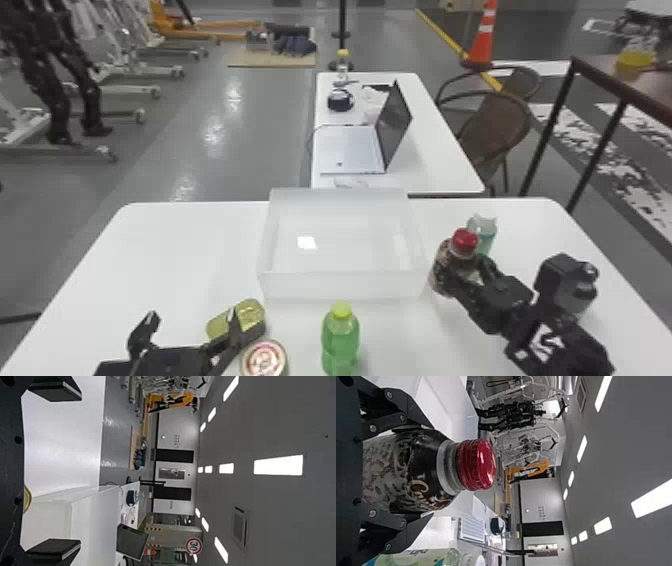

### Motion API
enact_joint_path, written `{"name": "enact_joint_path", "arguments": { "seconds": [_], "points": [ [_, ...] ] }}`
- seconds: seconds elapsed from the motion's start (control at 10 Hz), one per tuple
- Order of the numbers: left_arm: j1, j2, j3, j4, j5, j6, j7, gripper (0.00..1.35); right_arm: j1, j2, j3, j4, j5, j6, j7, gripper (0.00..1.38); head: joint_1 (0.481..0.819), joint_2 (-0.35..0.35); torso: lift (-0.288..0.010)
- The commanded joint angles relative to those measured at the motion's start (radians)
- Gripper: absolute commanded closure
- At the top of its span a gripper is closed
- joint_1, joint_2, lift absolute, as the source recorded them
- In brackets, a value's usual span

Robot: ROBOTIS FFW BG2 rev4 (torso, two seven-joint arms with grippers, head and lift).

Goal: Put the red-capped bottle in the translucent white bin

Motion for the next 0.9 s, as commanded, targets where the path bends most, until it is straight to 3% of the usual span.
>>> {"name": "enact_joint_path", "arguments": {
  "seconds": [0.0, 0.5, 0.8],
  "points": [
    [-0.002, 0.0, -0.001, 0.002, 0.001, -0.001, 0.0, 0.02, -0.05, -0.01, 0.025, 0.053, -0.02, -0.014, 0.007, 1.12, 0.549, 0.0, -0.1],
    [-0.015, 0.005, -0.011, 0.016, 0.005, -0.002, 0.0, 0.02, -0.181, -0.045, 0.109, 0.137, -0.064, -0.039, 0.007, 1.12, 0.549, 0.0, -0.1],
    [-0.025, 0.012, -0.019, 0.027, 0.018, -0.007, 0.0, 0.02, -0.331, -0.071, 0.188, 0.306, -0.104, -0.12, 0.018, 1.12, 0.549, 0.0, -0.1]
  ]
}}
